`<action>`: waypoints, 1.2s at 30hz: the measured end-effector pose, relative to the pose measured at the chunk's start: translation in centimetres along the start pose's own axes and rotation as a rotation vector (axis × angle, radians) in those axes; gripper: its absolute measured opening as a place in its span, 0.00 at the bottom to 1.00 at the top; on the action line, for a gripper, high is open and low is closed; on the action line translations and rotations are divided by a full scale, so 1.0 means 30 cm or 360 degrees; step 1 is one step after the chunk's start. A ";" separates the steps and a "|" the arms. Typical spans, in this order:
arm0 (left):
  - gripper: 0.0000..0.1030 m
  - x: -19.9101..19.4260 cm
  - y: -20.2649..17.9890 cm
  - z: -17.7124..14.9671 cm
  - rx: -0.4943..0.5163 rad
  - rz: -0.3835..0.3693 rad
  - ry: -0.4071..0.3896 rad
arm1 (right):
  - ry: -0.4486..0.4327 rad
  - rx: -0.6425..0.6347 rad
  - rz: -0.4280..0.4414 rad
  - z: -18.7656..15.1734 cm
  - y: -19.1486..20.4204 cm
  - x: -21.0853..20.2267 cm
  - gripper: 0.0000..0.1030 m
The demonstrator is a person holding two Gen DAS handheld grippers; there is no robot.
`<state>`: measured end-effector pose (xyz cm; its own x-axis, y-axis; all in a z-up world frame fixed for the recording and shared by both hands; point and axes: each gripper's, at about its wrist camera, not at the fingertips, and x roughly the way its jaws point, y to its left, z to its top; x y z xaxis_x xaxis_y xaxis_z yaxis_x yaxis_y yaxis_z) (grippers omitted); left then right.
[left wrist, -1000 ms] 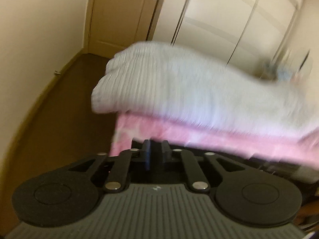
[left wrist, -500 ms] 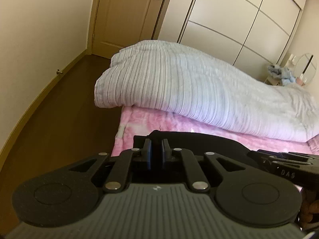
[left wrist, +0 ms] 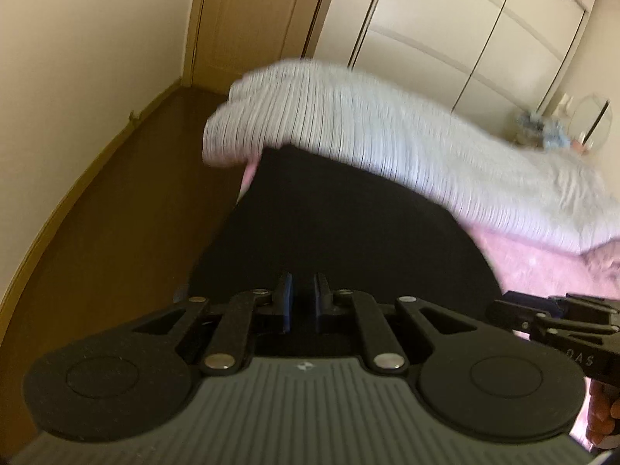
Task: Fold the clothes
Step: 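Carry the sweatpants with both grippers toward the stack of folded clothes, then lay the sweatpants on top of the clothes stack and open both grippers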
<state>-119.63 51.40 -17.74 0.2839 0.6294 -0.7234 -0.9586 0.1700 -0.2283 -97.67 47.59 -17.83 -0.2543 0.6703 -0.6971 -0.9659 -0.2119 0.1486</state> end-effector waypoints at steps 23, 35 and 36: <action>0.35 -0.333 -0.200 -0.077 0.0087 0.0236 0.0163 | 0.0306 0.0193 -0.0140 -0.096 0.072 -0.234 0.44; 0.65 -0.584 -0.297 -0.128 0.0305 0.0427 0.0007 | 0.0221 0.0228 -0.0293 -0.116 0.177 -0.431 0.68; 0.66 -0.598 -0.297 -0.135 0.0313 0.0443 -0.0012 | 0.0214 0.0230 -0.0306 -0.117 0.186 -0.447 0.68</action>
<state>-116.09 35.52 -5.35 0.0110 0.6775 -0.7354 -0.9851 0.1334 0.1081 -99.48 34.92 -10.13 -0.0666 0.5858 -0.8077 -0.9951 0.0200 0.0966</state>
